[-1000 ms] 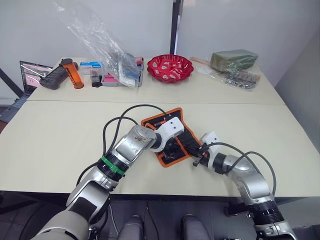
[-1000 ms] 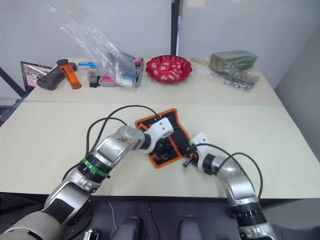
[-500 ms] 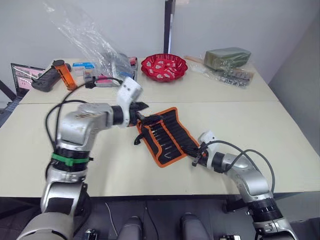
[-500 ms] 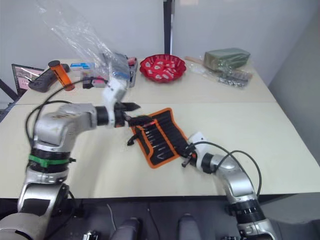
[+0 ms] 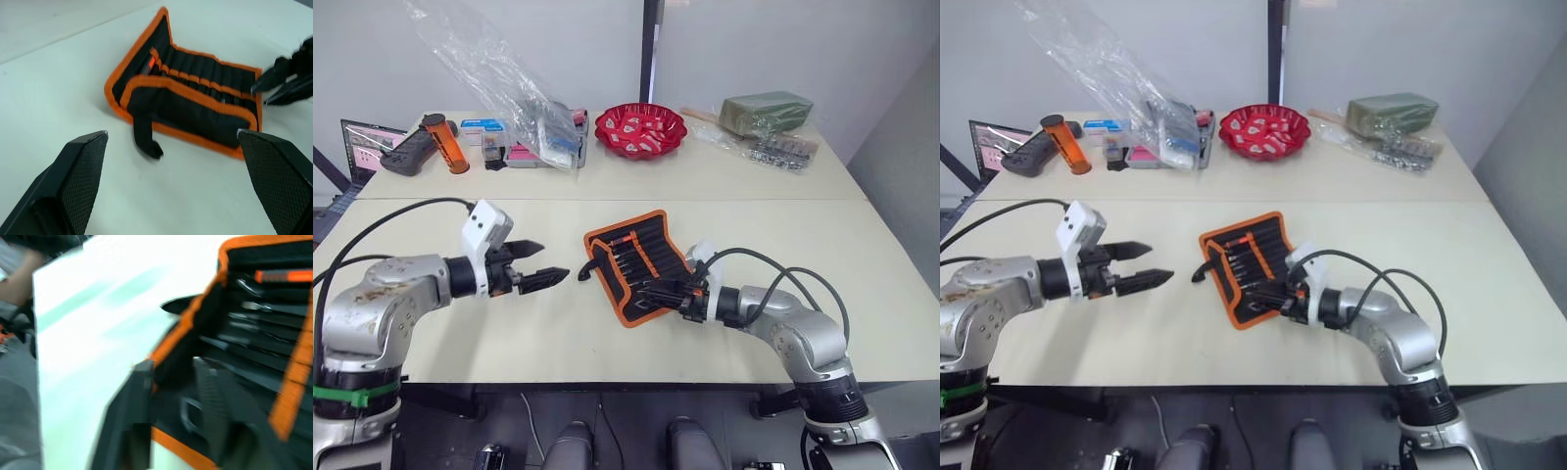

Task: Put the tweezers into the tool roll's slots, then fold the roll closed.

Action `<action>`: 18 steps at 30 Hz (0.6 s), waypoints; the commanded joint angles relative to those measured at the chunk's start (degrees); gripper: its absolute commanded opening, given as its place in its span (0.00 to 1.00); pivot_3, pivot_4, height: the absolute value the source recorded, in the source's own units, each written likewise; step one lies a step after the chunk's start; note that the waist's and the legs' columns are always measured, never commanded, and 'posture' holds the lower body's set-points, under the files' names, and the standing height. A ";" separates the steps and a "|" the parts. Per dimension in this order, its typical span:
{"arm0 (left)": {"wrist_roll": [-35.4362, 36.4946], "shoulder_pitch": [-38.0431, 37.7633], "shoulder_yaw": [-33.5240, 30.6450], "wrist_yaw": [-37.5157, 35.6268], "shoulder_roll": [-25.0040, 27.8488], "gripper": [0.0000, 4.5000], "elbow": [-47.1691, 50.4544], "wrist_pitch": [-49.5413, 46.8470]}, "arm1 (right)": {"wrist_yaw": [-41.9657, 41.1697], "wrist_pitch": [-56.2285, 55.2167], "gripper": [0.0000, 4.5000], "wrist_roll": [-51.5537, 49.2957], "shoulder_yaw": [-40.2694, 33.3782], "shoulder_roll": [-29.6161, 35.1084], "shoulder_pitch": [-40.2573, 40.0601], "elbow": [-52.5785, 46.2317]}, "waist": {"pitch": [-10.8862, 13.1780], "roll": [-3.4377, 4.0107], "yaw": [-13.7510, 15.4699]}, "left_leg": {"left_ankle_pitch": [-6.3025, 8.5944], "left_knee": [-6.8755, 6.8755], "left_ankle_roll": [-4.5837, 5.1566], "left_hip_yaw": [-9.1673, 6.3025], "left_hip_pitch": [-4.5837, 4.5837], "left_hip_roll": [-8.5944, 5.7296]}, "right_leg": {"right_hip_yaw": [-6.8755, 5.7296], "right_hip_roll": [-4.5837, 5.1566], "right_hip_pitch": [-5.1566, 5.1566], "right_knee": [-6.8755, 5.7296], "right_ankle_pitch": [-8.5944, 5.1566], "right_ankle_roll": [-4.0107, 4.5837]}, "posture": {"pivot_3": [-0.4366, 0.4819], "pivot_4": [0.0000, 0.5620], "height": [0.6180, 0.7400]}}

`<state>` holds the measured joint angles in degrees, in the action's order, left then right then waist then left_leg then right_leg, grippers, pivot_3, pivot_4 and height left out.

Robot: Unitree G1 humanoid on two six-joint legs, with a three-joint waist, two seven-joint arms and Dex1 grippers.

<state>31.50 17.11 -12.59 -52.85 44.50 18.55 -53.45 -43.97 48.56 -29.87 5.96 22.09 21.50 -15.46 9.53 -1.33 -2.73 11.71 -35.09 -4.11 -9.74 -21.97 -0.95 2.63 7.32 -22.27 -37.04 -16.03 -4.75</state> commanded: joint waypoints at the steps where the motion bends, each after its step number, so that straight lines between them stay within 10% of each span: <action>1: -0.22 -2.35 -0.78 -0.04 1.52 1.00 2.42 3.39 | 1.08 1.60 0.64 -1.45 0.60 0.00 0.40 -3.10 | 0.00 0.00 0.29 | 0.00 -0.01 0.00 0.00 -0.01 0.00 | 0.00 0.00 0.00 0.00 0.00 0.00 | 0.48 0.27 1.00; 6: -0.24 -6.40 -0.57 -0.09 2.00 1.00 2.69 6.44 | 4.06 -0.20 0.99 1.09 3.05 -1.46 0.06 -2.18 | 0.01 0.01 0.25 | 0.00 0.02 0.00 0.01 0.00 0.00 | 0.00 0.00 -0.02 0.01 0.00 0.02 | 0.48 0.27 1.00; 15: 3.57 -8.59 -1.83 -2.58 3.74 1.00 4.35 7.16 | 6.42 -4.75 0.99 5.22 7.38 -7.59 2.41 5.23 | 0.01 0.02 -0.05 | 0.00 0.08 0.00 0.01 0.03 0.01 | 0.00 0.00 -0.06 -0.03 0.01 0.03 | 0.48 0.27 1.00; 18: 2.90 -8.58 -1.79 -3.24 4.27 1.00 3.39 9.14 | 6.93 -6.20 0.81 6.44 7.69 -8.91 3.17 7.15 | 0.02 0.03 -0.01 | 0.00 0.08 0.00 0.01 0.03 0.02 | 0.00 0.00 -0.07 -0.03 0.01 0.04 | 0.48 0.27 1.00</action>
<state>34.07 8.32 -12.65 -55.28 47.61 21.55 -46.23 -37.11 44.06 -23.66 13.61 13.78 23.86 -7.84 9.55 -1.30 -2.74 11.71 -35.02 -4.12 -9.73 -21.94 -0.93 2.63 7.31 -22.33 -37.07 -16.01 -4.70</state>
